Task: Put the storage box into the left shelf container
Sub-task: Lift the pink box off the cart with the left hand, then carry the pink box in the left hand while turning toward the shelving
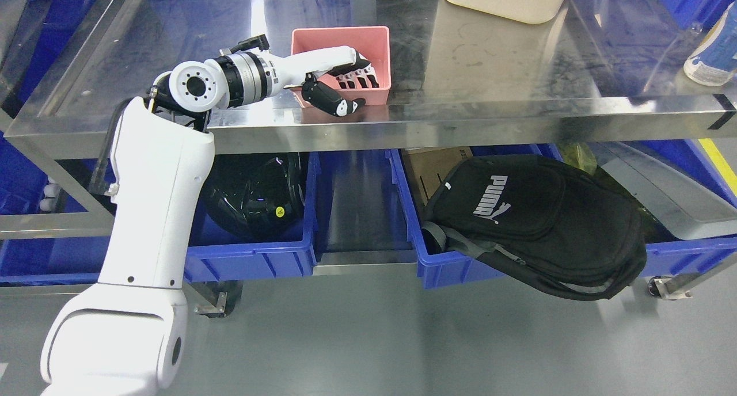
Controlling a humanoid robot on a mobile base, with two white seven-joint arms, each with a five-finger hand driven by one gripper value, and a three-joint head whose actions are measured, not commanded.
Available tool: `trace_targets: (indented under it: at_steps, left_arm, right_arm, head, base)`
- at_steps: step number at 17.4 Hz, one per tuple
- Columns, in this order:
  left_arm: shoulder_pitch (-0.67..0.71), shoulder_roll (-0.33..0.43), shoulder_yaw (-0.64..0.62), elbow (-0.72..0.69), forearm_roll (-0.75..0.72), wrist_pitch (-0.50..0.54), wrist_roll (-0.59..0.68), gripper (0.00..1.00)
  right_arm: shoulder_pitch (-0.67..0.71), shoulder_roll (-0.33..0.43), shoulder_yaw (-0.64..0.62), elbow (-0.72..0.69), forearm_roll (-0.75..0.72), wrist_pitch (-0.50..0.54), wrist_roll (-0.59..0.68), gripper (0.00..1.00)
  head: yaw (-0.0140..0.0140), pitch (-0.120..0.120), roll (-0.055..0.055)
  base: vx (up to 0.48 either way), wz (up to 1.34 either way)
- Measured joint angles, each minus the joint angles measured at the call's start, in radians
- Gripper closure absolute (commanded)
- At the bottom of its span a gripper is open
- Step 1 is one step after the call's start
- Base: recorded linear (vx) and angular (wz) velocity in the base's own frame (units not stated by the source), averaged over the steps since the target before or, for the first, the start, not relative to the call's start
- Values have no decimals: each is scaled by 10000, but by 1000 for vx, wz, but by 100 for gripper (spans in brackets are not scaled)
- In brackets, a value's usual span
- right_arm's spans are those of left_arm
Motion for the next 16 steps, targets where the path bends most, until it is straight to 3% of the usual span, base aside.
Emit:
trace_targets:
  at_steps: [3,16]
  left_arm:
    - [6,-63,564,218,817,-155,-100,100]
    - [860,-196,2461,269,7484,-45,492,99]
  right_arm:
    - [0,0,0,0,0,0,0,0]
    - [0,0,0,0,0,0,-1,0]
  head:
    - [0,0,0]
    - [0,0,0]
  base:
    - [0,0]
    - [-1,2]
